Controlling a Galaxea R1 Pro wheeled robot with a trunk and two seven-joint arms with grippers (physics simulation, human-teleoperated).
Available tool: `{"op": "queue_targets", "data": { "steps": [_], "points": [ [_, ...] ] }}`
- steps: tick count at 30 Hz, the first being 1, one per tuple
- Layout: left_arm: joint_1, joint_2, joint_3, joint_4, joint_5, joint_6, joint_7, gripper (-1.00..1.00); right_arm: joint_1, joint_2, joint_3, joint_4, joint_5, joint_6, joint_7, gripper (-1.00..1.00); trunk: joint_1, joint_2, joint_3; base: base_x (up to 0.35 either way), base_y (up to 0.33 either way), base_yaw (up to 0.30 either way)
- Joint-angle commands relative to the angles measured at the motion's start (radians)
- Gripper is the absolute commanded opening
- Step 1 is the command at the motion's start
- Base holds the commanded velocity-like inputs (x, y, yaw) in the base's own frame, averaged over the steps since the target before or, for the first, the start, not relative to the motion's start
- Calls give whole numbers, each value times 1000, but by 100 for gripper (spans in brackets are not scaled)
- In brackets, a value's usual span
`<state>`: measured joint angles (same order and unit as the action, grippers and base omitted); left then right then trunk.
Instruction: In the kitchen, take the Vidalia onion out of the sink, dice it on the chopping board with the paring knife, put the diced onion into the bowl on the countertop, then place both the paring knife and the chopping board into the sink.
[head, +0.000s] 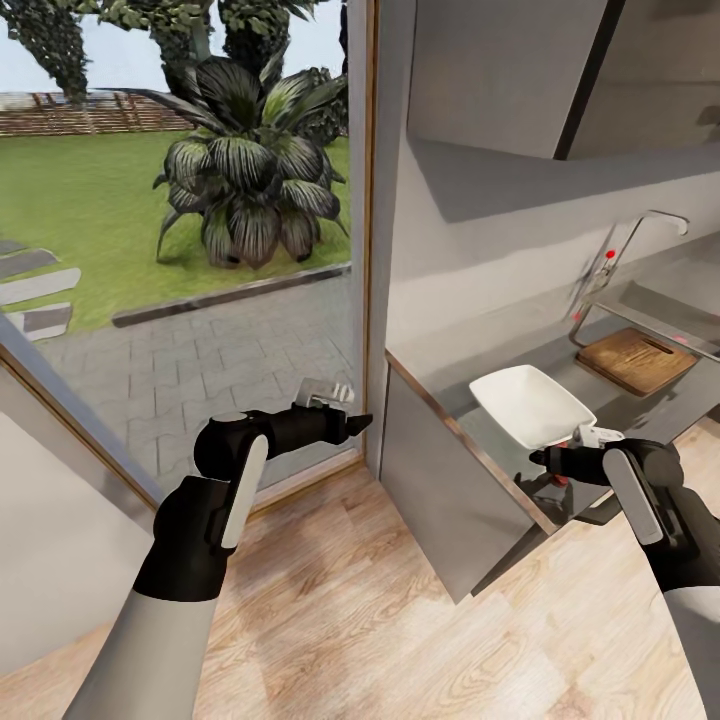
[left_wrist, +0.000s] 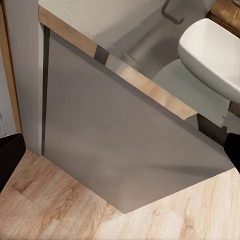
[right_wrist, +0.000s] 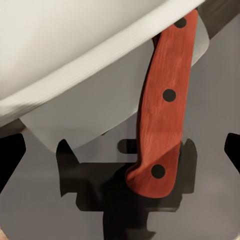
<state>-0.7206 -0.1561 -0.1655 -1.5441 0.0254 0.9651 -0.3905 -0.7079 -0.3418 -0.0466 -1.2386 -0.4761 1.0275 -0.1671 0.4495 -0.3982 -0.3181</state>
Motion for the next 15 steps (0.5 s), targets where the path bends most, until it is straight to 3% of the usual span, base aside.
{"op": "queue_targets", "data": {
  "steps": [1, 15],
  "points": [
    [-1, 0, 1, -1, 2, 6, -1, 100, -1, 0, 0, -1, -11, 3, -10, 100, 1, -2, -2, 0, 0, 0],
    [-1, 0, 1, -1, 2, 6, -1, 100, -1, 0, -2, -1, -10, 3, -11, 100, 1, -2, -2, 0, 0, 0]
  ]
}}
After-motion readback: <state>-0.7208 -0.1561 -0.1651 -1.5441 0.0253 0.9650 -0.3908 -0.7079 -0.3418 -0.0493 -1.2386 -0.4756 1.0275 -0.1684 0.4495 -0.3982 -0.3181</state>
